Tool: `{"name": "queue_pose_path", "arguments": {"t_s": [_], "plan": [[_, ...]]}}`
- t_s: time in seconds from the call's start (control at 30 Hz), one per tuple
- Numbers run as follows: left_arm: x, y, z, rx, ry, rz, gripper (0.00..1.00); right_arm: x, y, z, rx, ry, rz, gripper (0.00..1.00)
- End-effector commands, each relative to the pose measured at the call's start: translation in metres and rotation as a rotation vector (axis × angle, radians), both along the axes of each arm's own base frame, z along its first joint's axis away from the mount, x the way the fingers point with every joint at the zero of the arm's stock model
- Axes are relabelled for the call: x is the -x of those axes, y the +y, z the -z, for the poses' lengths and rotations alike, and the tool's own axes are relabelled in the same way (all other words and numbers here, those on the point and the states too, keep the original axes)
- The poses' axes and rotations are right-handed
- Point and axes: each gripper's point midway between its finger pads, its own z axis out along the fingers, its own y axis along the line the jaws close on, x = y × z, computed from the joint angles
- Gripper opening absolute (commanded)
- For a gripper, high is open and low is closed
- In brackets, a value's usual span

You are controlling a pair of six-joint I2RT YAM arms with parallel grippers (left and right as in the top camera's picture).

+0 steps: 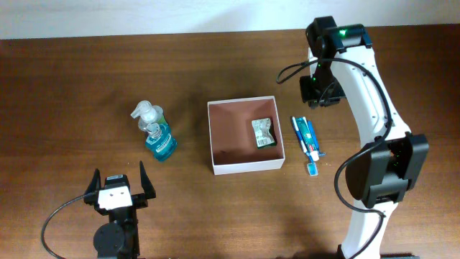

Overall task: Pack container
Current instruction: 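Move the right gripper over the Colgate toothpaste tube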

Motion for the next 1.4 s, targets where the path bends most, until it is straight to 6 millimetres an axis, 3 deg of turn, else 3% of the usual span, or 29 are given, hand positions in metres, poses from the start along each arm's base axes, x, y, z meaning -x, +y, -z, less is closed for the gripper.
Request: {"name": "queue_pose_path", "arguments": {"t_s": [0.0, 0.3, 0.43, 0.6, 0.8, 1.03, 1.37], "plan": [[0.0, -0.002, 0.001, -0.016, 0.001, 0.01, 1.0, 0.01, -0.009, 0.02, 0.01, 0.053, -0.025, 0.24], [0.0, -0.002, 0.001, -0.016, 0.001, 0.01, 0.99, 0.042, -0.011, 0.071, 0.016, 0.186, -0.026, 0.13], [0.0, -0.002, 0.001, -0.016, 0.001, 0.01, 0.99, 0.051, -0.012, 0.084, 0.019, 0.215, -0.025, 0.15], [0.0, -0.002, 0.001, -0.016, 0.001, 0.01, 0.99, 0.051, 0.008, 0.092, -0.102, 0.212, -0.086, 0.29], [0.0, -0.002, 0.001, -0.016, 0.001, 0.01, 0.99, 0.049, 0.009, 0.095, -0.108, 0.202, -0.086, 0.29], [0.0, -0.002, 0.001, -0.016, 0.001, 0.01, 0.99, 0.051, 0.009, 0.113, -0.108, 0.192, -0.087, 0.28], [0.0, -0.002, 0.001, -0.016, 0.001, 0.01, 0.99, 0.033, 0.002, 0.122, -0.061, 0.11, -0.094, 0.29]]}}
